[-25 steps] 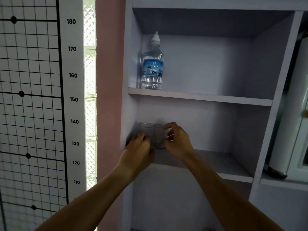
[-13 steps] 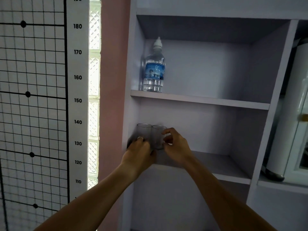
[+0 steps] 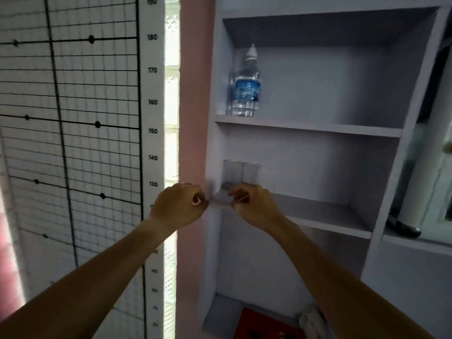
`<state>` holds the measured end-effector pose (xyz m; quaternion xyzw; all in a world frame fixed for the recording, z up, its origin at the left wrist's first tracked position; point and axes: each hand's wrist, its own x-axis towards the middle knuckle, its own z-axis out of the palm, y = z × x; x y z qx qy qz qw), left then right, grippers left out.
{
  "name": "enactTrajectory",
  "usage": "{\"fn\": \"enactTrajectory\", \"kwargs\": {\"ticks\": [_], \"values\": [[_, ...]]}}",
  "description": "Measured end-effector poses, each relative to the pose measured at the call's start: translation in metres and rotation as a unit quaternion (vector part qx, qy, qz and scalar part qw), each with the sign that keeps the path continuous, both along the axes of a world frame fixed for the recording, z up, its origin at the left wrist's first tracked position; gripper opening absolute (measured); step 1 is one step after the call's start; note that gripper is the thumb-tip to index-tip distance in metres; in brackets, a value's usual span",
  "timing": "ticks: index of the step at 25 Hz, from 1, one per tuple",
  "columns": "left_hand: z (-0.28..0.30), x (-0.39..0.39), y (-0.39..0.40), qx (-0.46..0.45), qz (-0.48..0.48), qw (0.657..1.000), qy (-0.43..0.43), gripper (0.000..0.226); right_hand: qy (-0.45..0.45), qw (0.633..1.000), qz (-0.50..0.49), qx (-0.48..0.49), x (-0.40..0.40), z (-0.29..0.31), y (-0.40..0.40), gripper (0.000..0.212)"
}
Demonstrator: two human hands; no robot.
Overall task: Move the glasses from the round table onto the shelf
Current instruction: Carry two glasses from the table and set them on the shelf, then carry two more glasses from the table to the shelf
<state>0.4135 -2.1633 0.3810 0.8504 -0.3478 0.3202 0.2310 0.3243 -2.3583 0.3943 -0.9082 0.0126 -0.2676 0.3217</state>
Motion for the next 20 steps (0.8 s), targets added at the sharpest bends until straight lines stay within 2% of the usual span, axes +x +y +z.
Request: {"fn": "enactTrajectory", "kwargs": {"ticks": [5,10,16,20], "values": [[-0.009,-0.023,0.113,0.038,0.114,0.99,0.066,0.02,0.016,0.994,0.091,-0.057,0.019,-0.023,0.095,0.019],[-0.02,-0.069,0.271,0.004,0.24,0.964,0.112,0.021,0.048,0.976,0.205,-0.057,0.026,-0.034,0.238,0.018],[-0.047,-0.15,0.468,0.003,0.399,0.908,0.127,0.024,0.075,0.941,0.322,-0.07,0.001,-0.052,0.444,0.015],[-0.065,-0.229,0.603,0.007,0.454,0.872,0.184,0.021,0.094,0.917,0.38,-0.075,-0.041,-0.075,0.596,0.019]]}}
